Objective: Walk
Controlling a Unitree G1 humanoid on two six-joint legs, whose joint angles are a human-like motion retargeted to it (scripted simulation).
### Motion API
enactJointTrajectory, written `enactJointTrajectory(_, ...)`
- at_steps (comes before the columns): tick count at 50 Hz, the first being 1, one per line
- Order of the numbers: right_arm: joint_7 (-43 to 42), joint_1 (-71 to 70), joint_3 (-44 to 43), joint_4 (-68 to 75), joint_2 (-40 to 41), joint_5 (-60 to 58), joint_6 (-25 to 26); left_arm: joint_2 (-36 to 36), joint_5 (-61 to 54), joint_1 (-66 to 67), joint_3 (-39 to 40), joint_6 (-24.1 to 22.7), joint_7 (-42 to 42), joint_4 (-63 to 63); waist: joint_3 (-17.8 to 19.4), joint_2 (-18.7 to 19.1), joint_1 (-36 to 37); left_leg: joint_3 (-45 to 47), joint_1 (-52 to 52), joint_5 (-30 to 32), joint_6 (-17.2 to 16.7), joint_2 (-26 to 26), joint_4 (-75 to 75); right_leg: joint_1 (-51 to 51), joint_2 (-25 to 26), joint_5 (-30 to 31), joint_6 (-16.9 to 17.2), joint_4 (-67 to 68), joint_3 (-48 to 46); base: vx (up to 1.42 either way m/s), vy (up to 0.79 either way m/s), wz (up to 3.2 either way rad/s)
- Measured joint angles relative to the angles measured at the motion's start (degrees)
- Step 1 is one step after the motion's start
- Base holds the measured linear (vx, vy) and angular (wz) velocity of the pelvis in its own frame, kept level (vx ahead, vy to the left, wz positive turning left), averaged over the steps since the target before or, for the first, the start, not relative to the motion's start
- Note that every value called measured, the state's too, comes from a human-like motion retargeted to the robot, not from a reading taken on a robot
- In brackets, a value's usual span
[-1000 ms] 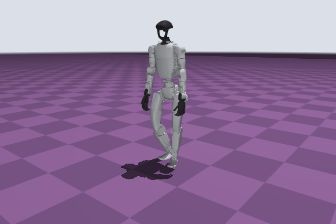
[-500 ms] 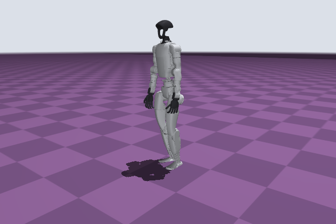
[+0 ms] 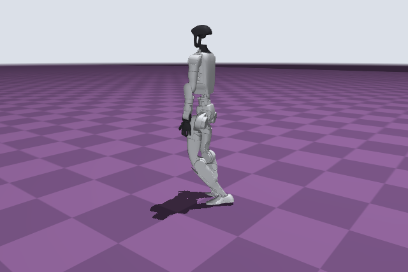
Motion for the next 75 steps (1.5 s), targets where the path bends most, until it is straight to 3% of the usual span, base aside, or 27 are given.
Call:
enactJointTrajectory(2, 0.4, -0.4, 0.6, -1.3, 0.7, -0.1, -0.3, 0.3, -0.6, 0.6, 0.5, 0.1, -0.2, 0.7, 0.5, -0.1, 2.6, -2.7, -5.9, -1.3, 0.8, 1.1, 4.3, 3.1, 1.9, 1.2, 0.2, -2.1, 2.2, 0.72, -0.07, -2.33)
enactJointTrajectory(5, 1.3, -0.5, 2.6, -3.4, 1.7, -0.8, -1.2, 0.6, -2.5, 1.8, 1.9, -0.2, -0.1, 2.1, 0.3, -0.6, 5.5, -7.1, -11.1, 0.0, 0.3, -0.9, -1.0, 6.5, 2.8, 3.0, 0.0, -3.3, 4.0, 0.79, -0.05, -2.16)
enactJointTrajectory(9, 2.0, 1.0, 5.8, -4.2, 2.0, -1.6, -1.9, 0.2, -5.0, 2.5, 2.6, -1.4, 0.2, 3.0, -1.2, -1.9, 6.1, -10.6, -6.9, 12.6, -2.5, -5.8, -16.6, 6.0, -0.1, 9.2, 0.3, 4.5, 3.1, 0.83, 0.00, -1.97)
enactJointTrajectory(12, 1.4, 1.8, 7.5, -2.5, 1.2, -0.6, -1.7, -0.9, -4.9, 2.3, 1.2, -1.5, -0.2, 2.7, -1.6, -0.8, 4.3, -10.5, -2.5, 18.0, -5.2, -6.3, -22.9, 1.0, -1.1, 7.7, -0.5, 7.5, 1.1, 0.80, 0.05, -1.92)
enactJointTrajectory(16, 0.7, 1.8, 6.7, -0.3, 0.2, 1.6, -1.4, -1.8, -3.0, 1.3, -1.3, -1.0, -0.7, 2.4, -1.7, 1.0, 1.5, -8.8, 1.5, 12.7, -4.3, -6.7, -25.7, -5.5, -0.6, 4.8, 0.6, -6.5, -4.3, 0.76, 0.05, -1.83)
enactJointTrajectory(20, 1.5, 1.6, 5.1, 0.8, -0.5, 0.0, -1.1, -1.7, -1.7, -0.8, -0.8, -0.9, -2.1, 1.5, -1.4, 2.8, 0.6, -8.3, 4.7, 7.9, -4.1, -7.3, -22.8, -5.5, 0.8, 8.3, 0.5, -14.8, -6.9, 0.79, 0.02, -1.14)
enactJointTrajectory(27, 3.6, 2.8, 6.3, 0.0, -1.1, -0.5, -1.7, -1.9, -1.4, -1.0, -0.8, -0.3, -4.6, 2.8, -0.6, 4.2, 1.0, -6.9, 1.8, 11.5, -4.7, -2.5, -14.7, -0.3, 1.2, 13.4, 0.4, -7.2, -3.8, 0.85, -0.05, -0.85)
enactJointTrajectory(35, 3.7, 1.6, 7.5, -2.2, -2.1, -0.9, -2.0, -1.8, -3.0, -1.6, 0.4, 0.4, -3.6, 4.6, 0.3, 2.9, 2.3, -8.9, -1.1, 6.5, -3.3, -1.4, -16.3, 1.5, 1.7, 3.5, -2.8, -1.4, -2.8, 0.93, -0.05, -0.78)
enactJointTrajectory(42, 5.2, 2.4, 11.1, -2.8, -1.0, -1.2, -2.0, -1.1, -6.3, -0.6, -0.2, 0.2, -4.2, 4.3, 0.3, 1.8, 4.2, -7.3, -2.1, 17.0, -4.3, -2.3, -18.5, 4.8, 0.9, 13.0, -0.5, 3.3, 0.8, 0.96, 0.04, -0.52)
enactJointTrajectory(47, 5.4, 3.1, 12.2, -0.9, -1.2, 0.2, -1.4, -1.9, -4.0, 1.2, -2.9, 0.2, -5.3, 4.7, 0.1, 2.4, 2.8, -5.4, -1.9, 20.4, -6.2, -3.8, -27.5, 0.5, 0.0, 10.2, 0.3, 4.3, 0.1, 0.91, 0.10, -0.36)
enactJointTrajectory(51, 4.7, 2.5, 10.0, 0.9, -1.6, 2.4, -1.2, -2.5, -3.1, 1.3, -3.7, 0.5, -7.0, 4.8, 0.0, 3.1, 0.7, -5.4, 1.9, 14.4, -3.6, -5.4, -29.4, -5.3, -0.4, 7.2, 1.0, -3.4, 0.1, 0.87, 0.11, -0.31)
enactJointTrajectory(55, 4.1, 2.0, 7.4, 1.5, -2.1, 3.8, -1.1, -2.0, -3.5, -0.2, -2.7, 0.3, -8.7, 3.8, 0.4, 3.9, -0.5, -5.9, 4.2, 6.4, -2.1, -6.5, -21.8, -7.2, 0.5, 9.8, 2.1, -10.5, 0.6, 0.83, 0.08, 0.15)
enactJointTrajectory(58, 4.4, 2.5, 6.8, 1.0, -2.3, 3.2, -1.3, -1.4, -4.0, -0.9, -2.1, 0.3, -8.4, 2.8, 0.8, 4.6, -0.5, -5.2, 2.6, 3.2, -1.7, -3.5, -10.6, -4.7, 1.2, 10.8, 1.0, -8.0, 1.3, 0.81, 0.03, 0.49)
enactJointTrajectory(62, 5.0, 3.1, 7.6, 0.2, -2.0, 2.2, -1.4, -0.9, -4.4, -0.2, -1.2, 0.7, -8.0, 2.5, 1.4, 5.0, 1.4, -4.6, -3.6, -0.6, -0.8, 1.8, -4.7, 0.3, 1.9, 6.7, -1.1, -3.3, 0.5, 0.78, 0.01, 0.38)
enactJointTrajectory(69, 5.8, 3.3, 10.4, -0.8, -1.8, 2.6, -1.3, -1.1, -6.0, 2.1, -1.0, 0.4, -6.6, 4.6, 0.0, 2.4, 2.9, -6.6, -5.0, 10.3, -3.2, -2.0, -21.7, 3.3, 0.1, 0.8, -2.3, 7.5, -0.1, 0.68, 0.03, 0.25)
enactJointTrajectory(72, 4.5, 2.7, 10.8, -1.2, -2.1, 2.8, -1.7, -1.6, -6.0, 3.0, -2.0, 0.0, -5.7, 4.1, 0.2, 2.0, 1.2, -7.5, -2.4, 10.7, -2.6, -3.8, -22.7, -1.1, -1.8, -3.0, -3.0, 13.1, 0.8, 0.55, 0.05, 0.45)
enactJointTrajectory(75, 3.9, 2.3, 10.9, -1.2, -2.1, 3.2, -2.0, -1.8, -5.7, 3.2, -3.1, -0.1, -5.8, 3.3, 0.6, 2.1, -0.5, -8.4, -0.8, 9.6, -2.4, -4.9, -23.0, -5.1, -1.8, -3.1, -2.3, 8.5, 2.0, 0.45, 0.02, 0.66)
